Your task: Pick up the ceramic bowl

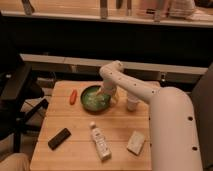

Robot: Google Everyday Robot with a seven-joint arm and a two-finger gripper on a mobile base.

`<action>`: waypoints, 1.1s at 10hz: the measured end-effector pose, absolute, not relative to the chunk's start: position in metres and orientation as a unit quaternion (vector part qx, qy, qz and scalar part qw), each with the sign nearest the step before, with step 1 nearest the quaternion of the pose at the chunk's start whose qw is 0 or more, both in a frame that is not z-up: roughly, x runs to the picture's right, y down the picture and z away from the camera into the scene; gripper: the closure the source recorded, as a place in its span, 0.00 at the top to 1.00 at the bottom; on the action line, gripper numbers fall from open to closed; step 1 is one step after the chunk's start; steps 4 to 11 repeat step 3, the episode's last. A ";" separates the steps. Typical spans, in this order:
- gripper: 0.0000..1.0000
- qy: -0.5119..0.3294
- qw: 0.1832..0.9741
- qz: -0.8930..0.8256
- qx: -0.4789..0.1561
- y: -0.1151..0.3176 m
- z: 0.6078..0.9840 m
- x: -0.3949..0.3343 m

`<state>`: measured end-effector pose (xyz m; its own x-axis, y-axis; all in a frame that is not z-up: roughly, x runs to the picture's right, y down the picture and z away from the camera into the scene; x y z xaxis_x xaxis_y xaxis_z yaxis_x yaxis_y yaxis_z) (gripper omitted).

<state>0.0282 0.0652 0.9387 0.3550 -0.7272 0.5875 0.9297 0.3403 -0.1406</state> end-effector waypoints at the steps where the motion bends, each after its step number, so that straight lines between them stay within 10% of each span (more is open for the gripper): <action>1: 0.80 -0.216 0.789 -0.525 -0.234 0.065 0.939 0.028; 11: 0.80 -0.216 0.788 -0.527 -0.234 0.065 0.939 0.029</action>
